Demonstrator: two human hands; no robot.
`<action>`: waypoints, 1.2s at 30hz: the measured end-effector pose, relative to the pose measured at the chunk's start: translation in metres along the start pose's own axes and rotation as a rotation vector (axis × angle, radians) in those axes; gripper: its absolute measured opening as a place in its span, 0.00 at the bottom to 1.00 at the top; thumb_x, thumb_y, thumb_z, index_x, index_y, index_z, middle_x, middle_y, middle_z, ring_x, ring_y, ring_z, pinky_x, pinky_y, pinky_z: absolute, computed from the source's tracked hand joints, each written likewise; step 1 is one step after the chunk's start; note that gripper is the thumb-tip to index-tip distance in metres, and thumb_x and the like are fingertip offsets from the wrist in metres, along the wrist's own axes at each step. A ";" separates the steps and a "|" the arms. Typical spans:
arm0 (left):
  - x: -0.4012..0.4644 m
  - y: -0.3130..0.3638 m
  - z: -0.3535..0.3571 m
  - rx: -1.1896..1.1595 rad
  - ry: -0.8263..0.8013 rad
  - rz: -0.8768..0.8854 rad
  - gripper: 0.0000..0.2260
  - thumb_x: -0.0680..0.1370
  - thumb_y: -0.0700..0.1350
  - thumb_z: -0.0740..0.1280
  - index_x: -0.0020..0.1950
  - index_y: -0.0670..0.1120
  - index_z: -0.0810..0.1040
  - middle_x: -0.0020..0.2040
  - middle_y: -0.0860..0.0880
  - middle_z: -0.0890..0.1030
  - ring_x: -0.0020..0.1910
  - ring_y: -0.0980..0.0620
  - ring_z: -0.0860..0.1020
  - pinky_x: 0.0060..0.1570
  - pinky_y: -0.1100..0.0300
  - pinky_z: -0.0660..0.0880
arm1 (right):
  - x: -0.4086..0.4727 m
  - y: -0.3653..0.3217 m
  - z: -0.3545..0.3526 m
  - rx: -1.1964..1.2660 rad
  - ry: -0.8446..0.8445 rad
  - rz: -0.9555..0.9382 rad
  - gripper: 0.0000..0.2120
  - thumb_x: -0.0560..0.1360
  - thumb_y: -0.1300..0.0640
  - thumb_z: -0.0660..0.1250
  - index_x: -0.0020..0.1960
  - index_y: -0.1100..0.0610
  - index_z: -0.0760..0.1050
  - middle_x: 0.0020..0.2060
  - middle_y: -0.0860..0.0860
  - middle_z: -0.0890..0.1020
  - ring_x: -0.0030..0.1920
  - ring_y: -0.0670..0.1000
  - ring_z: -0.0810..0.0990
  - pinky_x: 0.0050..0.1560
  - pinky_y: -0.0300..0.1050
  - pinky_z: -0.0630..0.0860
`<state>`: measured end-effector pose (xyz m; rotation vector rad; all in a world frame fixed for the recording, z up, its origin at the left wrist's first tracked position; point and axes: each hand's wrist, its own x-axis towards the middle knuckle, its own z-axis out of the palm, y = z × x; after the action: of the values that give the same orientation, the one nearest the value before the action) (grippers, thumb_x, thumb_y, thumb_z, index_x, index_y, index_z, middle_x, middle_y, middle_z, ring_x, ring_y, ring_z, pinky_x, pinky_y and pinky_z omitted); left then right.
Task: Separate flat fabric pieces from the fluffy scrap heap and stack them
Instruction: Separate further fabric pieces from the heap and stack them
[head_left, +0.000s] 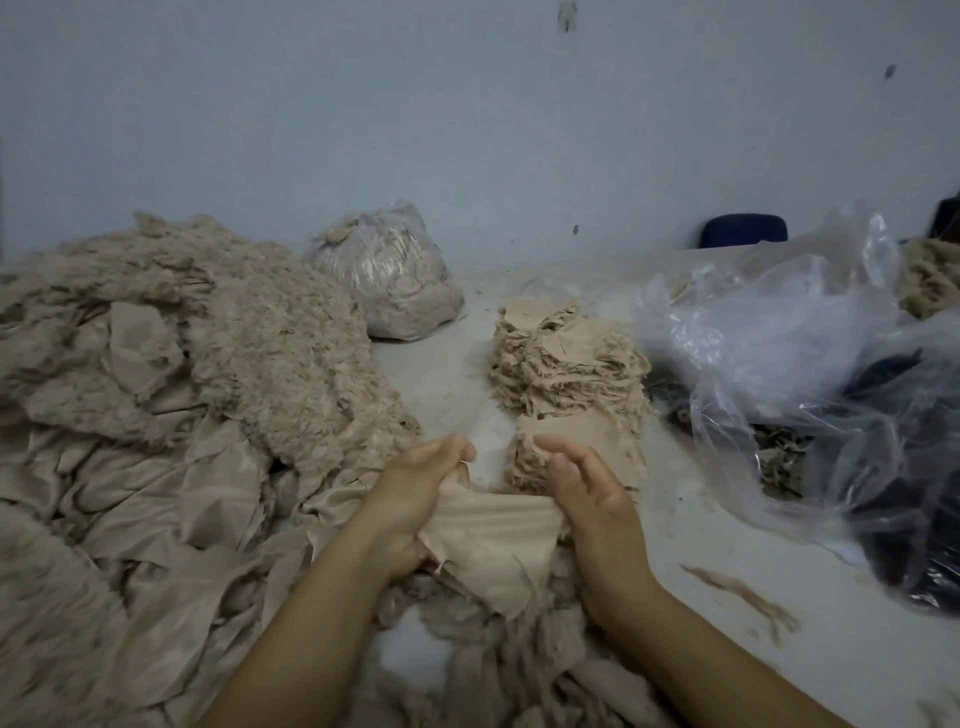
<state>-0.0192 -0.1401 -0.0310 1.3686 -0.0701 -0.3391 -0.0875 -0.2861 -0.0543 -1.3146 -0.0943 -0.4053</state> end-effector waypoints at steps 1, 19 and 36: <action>-0.003 0.000 -0.002 0.141 -0.094 -0.026 0.16 0.69 0.58 0.70 0.38 0.46 0.80 0.31 0.48 0.78 0.31 0.52 0.76 0.36 0.61 0.72 | 0.002 0.000 -0.002 -0.003 0.029 -0.008 0.15 0.72 0.49 0.65 0.55 0.56 0.77 0.29 0.41 0.79 0.31 0.38 0.76 0.33 0.31 0.72; -0.004 0.014 -0.008 -0.108 -0.144 -0.041 0.13 0.67 0.45 0.70 0.44 0.37 0.82 0.37 0.40 0.83 0.31 0.47 0.80 0.30 0.60 0.77 | 0.012 -0.001 -0.009 -0.338 -0.291 0.057 0.22 0.69 0.33 0.64 0.41 0.53 0.74 0.31 0.42 0.77 0.31 0.39 0.74 0.34 0.31 0.68; 0.002 0.025 -0.021 -0.404 0.134 -0.038 0.09 0.77 0.45 0.66 0.54 0.44 0.79 0.43 0.43 0.85 0.38 0.46 0.83 0.39 0.52 0.80 | 0.010 -0.002 -0.022 -0.228 -0.260 0.177 0.10 0.68 0.51 0.71 0.31 0.55 0.81 0.22 0.47 0.76 0.22 0.42 0.69 0.25 0.33 0.65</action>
<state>-0.0073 -0.1168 -0.0117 0.9895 0.1300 -0.2746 -0.0823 -0.3094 -0.0550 -1.5831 -0.1513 -0.0936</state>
